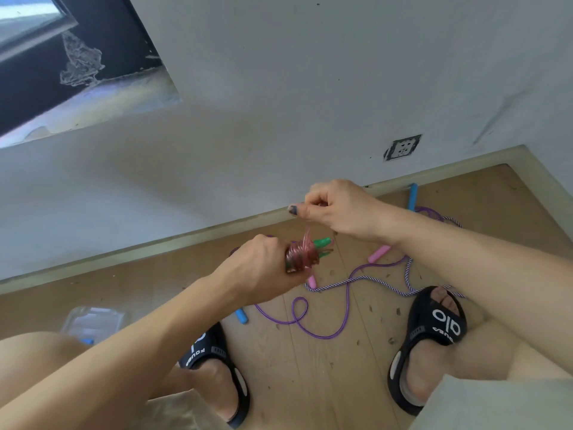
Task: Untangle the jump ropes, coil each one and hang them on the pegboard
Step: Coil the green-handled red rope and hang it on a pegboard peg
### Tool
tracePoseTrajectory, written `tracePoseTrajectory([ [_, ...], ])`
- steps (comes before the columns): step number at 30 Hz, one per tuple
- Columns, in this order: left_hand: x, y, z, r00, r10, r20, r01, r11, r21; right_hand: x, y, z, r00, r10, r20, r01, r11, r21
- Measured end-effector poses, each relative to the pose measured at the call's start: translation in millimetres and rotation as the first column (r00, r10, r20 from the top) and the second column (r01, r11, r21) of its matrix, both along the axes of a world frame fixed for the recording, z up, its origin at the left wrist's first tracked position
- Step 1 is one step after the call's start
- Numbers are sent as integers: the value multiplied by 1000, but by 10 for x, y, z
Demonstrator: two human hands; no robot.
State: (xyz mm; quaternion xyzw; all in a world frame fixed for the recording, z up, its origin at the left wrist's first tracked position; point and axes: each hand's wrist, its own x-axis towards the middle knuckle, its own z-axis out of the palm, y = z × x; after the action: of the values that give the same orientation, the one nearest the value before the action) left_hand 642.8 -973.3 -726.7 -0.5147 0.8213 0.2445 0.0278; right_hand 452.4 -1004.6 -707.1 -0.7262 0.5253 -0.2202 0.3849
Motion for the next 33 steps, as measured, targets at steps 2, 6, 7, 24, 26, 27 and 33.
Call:
tracePoseTrajectory([
  [2,-17,65,74,996,15,-89,-11,999,36,17,36,-47,995,-51,88,38,988,147],
  [6,32,74,152,983,-6,-182,9,1000,17,98,139,-73,943,-142,301,15,922,387],
  [7,60,58,154,980,-22,-196,23,1000,0,113,161,-77,917,-170,360,-9,895,446],
  [24,65,154,302,951,-148,-270,86,969,-231,251,190,-116,837,-344,425,64,834,548],
  [26,33,192,340,941,-133,-311,67,974,-215,232,187,-110,807,-348,478,-21,791,612],
  [27,26,189,344,938,-135,-320,64,973,-223,222,189,-103,801,-347,488,-53,771,635],
  [33,55,106,350,894,-44,-446,-6,994,-110,221,178,-29,830,-341,441,-107,679,726],
])
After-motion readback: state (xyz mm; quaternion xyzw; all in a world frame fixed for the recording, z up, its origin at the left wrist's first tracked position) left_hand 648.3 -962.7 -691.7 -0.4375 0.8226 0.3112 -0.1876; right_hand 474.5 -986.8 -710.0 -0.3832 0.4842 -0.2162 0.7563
